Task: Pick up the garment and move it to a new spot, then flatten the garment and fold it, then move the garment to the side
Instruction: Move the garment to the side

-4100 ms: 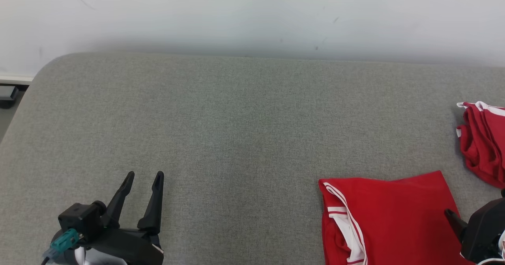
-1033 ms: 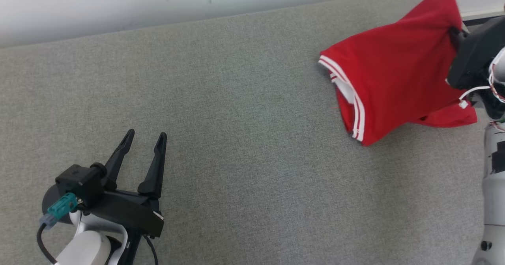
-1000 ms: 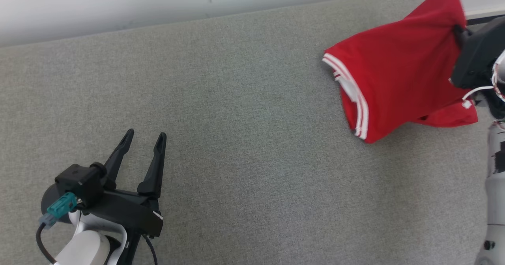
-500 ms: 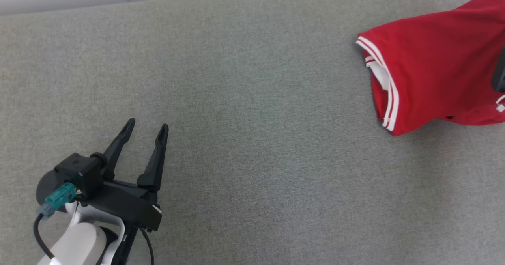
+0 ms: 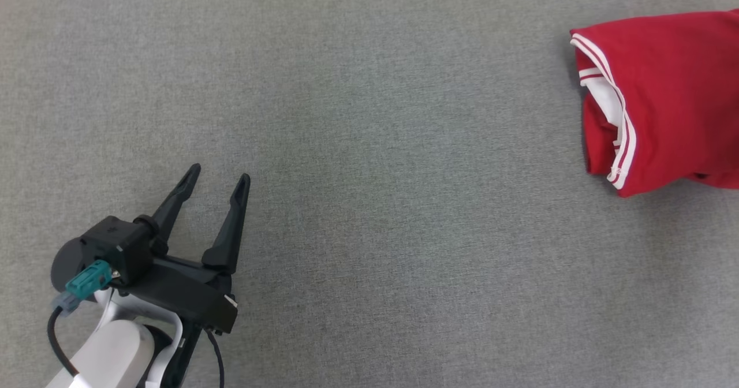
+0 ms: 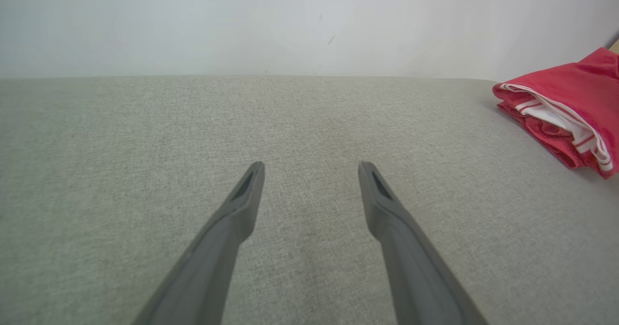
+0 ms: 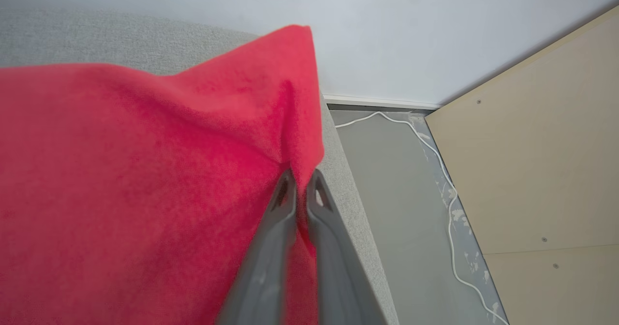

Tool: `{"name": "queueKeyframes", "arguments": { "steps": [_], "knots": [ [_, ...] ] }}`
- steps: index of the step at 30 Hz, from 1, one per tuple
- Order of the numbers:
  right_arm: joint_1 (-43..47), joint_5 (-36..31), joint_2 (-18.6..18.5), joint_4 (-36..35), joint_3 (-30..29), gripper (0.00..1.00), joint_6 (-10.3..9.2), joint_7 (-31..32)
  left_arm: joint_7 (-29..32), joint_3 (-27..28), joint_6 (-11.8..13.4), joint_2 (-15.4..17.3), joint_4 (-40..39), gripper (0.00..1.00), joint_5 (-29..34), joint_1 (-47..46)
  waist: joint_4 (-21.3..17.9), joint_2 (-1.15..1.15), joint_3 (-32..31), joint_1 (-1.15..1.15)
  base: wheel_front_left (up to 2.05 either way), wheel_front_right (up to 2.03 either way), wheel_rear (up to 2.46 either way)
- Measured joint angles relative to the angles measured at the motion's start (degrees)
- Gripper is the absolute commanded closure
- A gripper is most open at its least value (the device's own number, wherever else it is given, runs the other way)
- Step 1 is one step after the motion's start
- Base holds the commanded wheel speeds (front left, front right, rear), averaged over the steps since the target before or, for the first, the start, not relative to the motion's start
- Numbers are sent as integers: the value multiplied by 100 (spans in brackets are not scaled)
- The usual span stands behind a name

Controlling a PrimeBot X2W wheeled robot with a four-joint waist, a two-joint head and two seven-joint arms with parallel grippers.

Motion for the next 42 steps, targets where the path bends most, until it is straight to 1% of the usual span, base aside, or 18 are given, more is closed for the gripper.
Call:
{"name": "queueKeyframes", "arguments": {
  "steps": [1,2,3,8,13,15,16,18,22,26,29,34,39,42],
  "knots": [
    [-26,-12,1,34,-46,87,0,-60,1,2,3,7,-7,0,1,-11,17,0,16,0,0,0,0],
    [-46,-41,11,74,-70,57,0,-121,1,5,18,26,-14,0,1,-13,29,0,35,0,0,0,0],
    [-63,-58,25,116,-118,0,0,-183,1,7,22,43,-14,0,1,-13,38,0,52,0,0,0,0],
    [-158,-235,75,344,-234,0,0,-378,4,4,43,58,-30,0,1,-15,57,0,90,0,0,0,0],
    [-238,-120,170,559,-261,0,0,-806,-51,-11,47,33,-7,0,1,-21,53,0,33,0,0,0,0],
    [-266,85,215,651,-149,0,0,-1071,-116,10,80,-20,25,0,-4,-20,54,0,-18,0,0,0,0],
    [-270,281,227,746,-7,0,0,-1341,-225,105,94,-148,57,0,-177,-9,60,0,-81,-1,0,0,0],
    [-295,647,254,747,-34,0,0,-1677,-328,210,102,-256,88,0,-282,-2,74,0,-155,0,0,0,0],
    [-298,1273,389,726,-67,0,0,-2136,-515,382,145,-404,205,0,-419,-2,117,0,-337,-1,0,0,0],
    [-108,1875,572,563,47,0,0,-2522,-656,638,153,-626,354,0,-557,19,174,0,-563,-1,0,0,0],
    [192,2198,717,302,153,0,-1,-2767,-708,832,108,-772,433,0,-641,107,228,0,-758,-1,0,0,0],
    [815,2646,1035,-220,244,0,0,-3105,-730,1015,-64,-851,558,0,-628,357,342,0,-1116,-1,0,0,0],
    [1644,2951,1277,-699,434,0,0,-3260,-732,1132,-215,-839,567,0,-311,623,494,0,-1479,-2,0,0,0],
    [2123,3075,1365,-979,681,0,-1,-3262,-732,1207,-258,-855,614,0,-242,854,602,-1,-1685,-2,0,0,0]
  ]
}}
